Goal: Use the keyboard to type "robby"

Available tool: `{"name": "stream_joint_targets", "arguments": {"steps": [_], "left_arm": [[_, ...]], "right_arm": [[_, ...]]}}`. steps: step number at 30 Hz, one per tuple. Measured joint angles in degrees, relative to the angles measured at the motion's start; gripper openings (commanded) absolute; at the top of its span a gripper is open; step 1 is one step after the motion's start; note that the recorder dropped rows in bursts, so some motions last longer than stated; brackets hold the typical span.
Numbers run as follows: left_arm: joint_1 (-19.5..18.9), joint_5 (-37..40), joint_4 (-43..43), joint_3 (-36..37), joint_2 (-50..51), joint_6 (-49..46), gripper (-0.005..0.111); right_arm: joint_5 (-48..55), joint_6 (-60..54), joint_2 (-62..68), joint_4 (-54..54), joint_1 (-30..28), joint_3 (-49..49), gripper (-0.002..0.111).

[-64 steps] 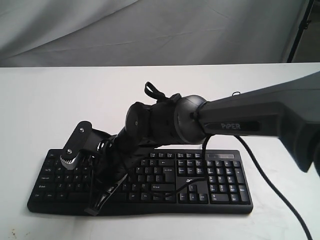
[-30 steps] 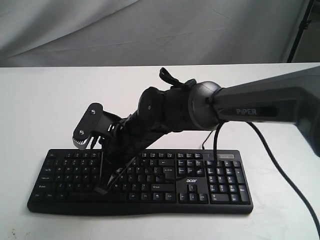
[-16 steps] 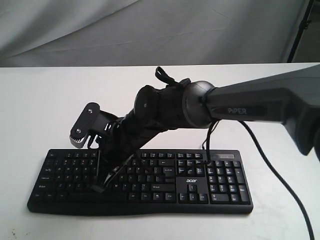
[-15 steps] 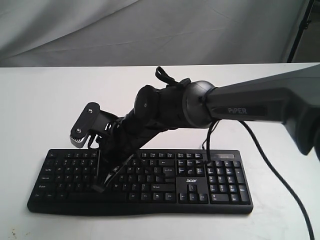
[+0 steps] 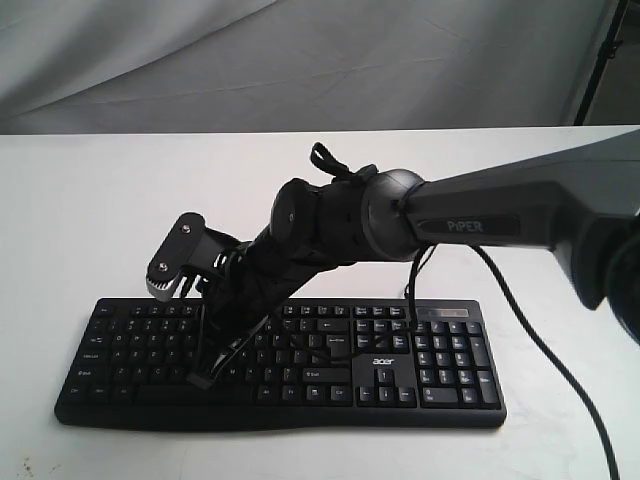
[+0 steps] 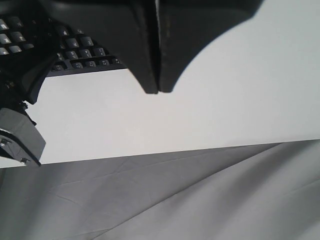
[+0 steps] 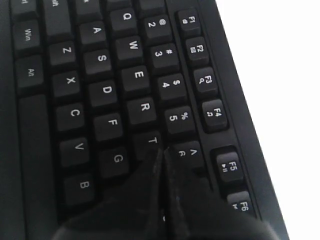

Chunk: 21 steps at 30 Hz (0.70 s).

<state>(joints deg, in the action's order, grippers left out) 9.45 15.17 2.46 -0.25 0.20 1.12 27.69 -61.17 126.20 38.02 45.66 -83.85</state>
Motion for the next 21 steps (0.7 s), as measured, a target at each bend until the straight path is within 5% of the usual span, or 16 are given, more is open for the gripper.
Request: {"name": "stream_joint_targets", "arguments": {"steps": [21], "left_arm": [[0.0,0.0,0.0,0.0,0.0,0.0,0.0]], "right_arm": [[-2.44,0.0,-15.54,-1.85,0.0,5.33,0.0]]}}
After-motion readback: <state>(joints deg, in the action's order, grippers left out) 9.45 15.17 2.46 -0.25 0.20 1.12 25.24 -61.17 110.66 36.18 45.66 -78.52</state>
